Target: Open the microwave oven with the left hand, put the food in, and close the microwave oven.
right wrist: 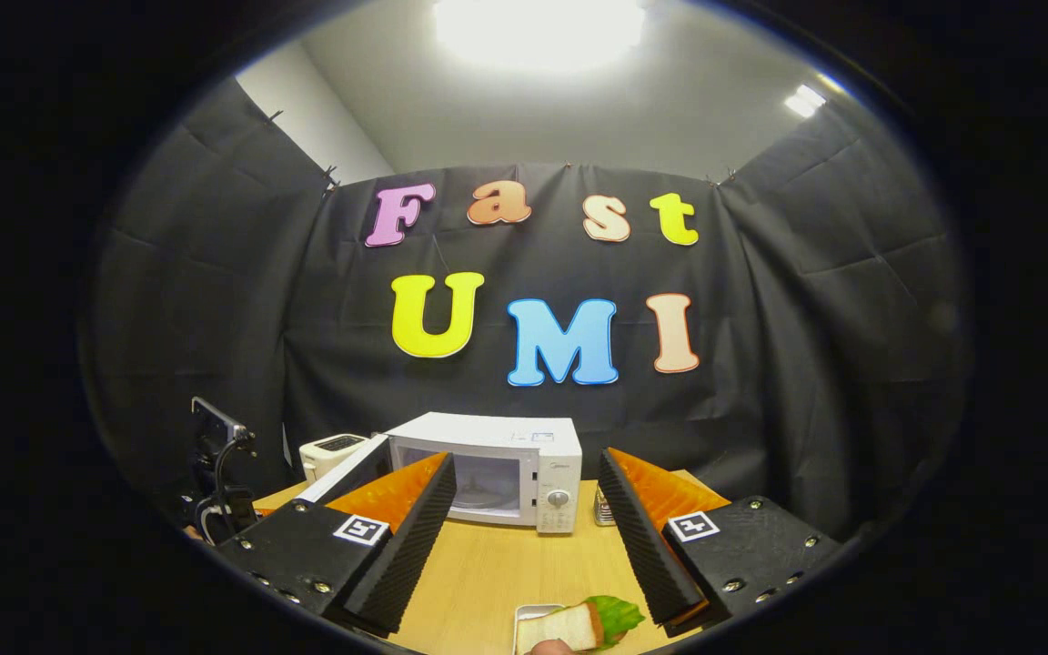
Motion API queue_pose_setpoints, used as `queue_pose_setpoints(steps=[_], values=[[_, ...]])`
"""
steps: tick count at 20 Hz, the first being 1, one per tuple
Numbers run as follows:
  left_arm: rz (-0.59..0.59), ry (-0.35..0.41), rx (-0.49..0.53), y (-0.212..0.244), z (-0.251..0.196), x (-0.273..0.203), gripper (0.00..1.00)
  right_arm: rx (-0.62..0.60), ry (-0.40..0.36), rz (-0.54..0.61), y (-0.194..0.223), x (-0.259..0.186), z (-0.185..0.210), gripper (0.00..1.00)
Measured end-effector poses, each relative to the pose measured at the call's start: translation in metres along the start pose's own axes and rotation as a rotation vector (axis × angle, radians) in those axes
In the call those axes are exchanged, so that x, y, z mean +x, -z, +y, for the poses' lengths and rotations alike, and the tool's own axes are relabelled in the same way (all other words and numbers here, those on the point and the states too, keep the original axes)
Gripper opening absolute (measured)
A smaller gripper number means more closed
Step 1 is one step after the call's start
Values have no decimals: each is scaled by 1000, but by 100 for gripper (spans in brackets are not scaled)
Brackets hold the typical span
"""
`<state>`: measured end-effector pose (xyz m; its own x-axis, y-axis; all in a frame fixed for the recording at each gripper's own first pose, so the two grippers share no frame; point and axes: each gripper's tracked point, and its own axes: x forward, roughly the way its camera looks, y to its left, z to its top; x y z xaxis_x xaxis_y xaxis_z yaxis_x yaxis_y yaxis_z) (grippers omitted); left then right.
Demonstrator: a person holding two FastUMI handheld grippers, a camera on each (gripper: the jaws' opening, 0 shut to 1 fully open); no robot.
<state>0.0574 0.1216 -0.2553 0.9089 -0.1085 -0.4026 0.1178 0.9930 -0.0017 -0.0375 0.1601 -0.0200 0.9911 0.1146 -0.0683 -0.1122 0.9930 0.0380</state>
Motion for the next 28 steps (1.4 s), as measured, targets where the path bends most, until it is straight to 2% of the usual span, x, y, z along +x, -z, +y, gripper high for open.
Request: queue_pose_setpoints(steps=[4, 6, 9, 11, 12, 15, 17, 18, 23, 28], values=[[-5, 21, -5, 4, 22, -2, 16, 4, 6, 14, 6, 1, 27, 95], [-4, 10, -4, 7, 33, -4, 22, 4, 6, 21, 7, 2, 35, 96], [-32, -43, 35, 9, 52, -22, 37, -5, -4, 20, 6, 3, 42, 96], [-44, -74, 21, 6, 62, -36, 47, -15, -14, 21, 6, 6, 41, 96], [-51, -82, -1, 2, 66, -44, 48, -14, -17, 26, 6, 7, 38, 96], [-99, -123, -26, -20, 73, -69, 88, -6, -15, 30, 2, 12, 22, 96], [-144, -153, -30, -45, 73, -87, 94, -8, -21, 50, 5, 16, 10, 96], [-176, -159, -35, -61, 70, -96, 91, -10, -24, 58, 5, 19, 3, 95], [-331, -221, -45, -135, 55, -129, 94, 58, -30, 151, 20, 32, -43, 96], [-402, -252, -60, -175, 34, -152, 93, 188, -31, 280, 57, 46, -88, 96]])
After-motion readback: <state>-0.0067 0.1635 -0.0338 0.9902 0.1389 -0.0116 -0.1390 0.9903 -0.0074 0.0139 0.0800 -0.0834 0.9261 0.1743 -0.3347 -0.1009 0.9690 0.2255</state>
